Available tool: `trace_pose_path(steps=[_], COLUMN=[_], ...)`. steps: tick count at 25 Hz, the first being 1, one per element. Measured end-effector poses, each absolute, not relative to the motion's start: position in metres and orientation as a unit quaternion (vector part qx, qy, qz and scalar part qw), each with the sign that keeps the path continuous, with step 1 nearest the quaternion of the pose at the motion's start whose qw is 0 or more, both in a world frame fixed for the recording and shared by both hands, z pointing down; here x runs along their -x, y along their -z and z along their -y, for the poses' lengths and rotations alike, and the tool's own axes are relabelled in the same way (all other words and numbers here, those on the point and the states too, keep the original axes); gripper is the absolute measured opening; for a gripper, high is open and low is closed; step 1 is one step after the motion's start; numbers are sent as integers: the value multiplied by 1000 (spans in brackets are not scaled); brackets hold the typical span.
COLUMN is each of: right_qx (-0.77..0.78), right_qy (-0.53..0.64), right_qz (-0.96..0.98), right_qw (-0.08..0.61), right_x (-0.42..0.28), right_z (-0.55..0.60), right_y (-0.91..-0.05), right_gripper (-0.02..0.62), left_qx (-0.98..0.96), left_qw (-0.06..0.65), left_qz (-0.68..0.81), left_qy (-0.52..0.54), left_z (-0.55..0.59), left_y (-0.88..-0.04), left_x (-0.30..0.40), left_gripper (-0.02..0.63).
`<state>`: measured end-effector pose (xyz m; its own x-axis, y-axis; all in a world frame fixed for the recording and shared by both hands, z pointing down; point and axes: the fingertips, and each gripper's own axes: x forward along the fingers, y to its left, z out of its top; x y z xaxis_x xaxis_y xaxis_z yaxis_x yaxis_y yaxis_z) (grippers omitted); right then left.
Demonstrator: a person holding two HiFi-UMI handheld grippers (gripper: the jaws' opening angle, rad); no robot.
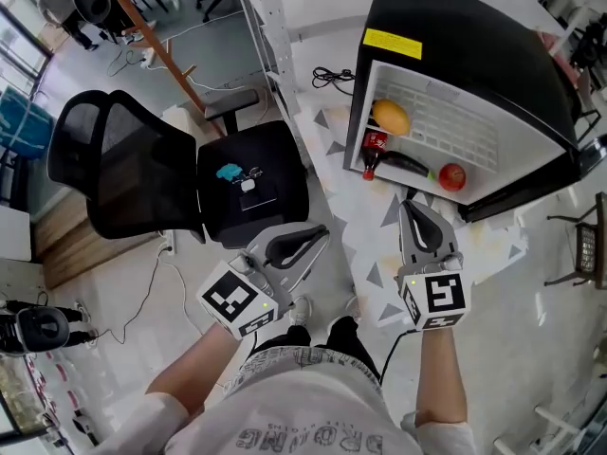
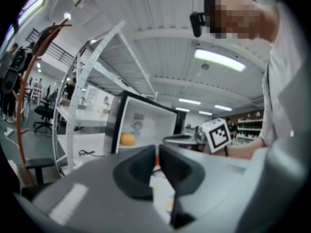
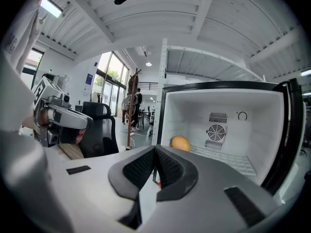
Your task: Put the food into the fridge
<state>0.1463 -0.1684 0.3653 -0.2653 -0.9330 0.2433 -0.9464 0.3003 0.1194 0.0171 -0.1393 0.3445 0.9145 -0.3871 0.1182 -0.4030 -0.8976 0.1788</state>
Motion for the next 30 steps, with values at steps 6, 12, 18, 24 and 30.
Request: trace_pose_path(steps=[6, 12, 18, 24, 30], right_qx=[-598, -601, -600, -598, -594], right_qy=[-38, -50, -55, -62, -63], right_qz=[790, 789, 791, 791, 794], right_qw=[130, 117, 111, 114, 116], right_x=[-151, -155, -154, -153, -150], right_z=[154, 145, 138, 134, 135], right_y=[-367, -365, -365, -366, -366], right_gripper=[5, 3, 3, 3, 3], left_qx=[-975, -975, -977, -977, -978], left_qw=[93, 89, 81, 82, 81], left_qz=[200, 199, 193, 194, 190], left_qy=[-38, -38, -37, -35, -34], left_z=[138, 136, 134, 134, 134], left_y=[-338, -335, -332, -329, -328], left_x=[-16, -15, -18, -18, -23], left_gripper=[28, 28, 28, 28, 28])
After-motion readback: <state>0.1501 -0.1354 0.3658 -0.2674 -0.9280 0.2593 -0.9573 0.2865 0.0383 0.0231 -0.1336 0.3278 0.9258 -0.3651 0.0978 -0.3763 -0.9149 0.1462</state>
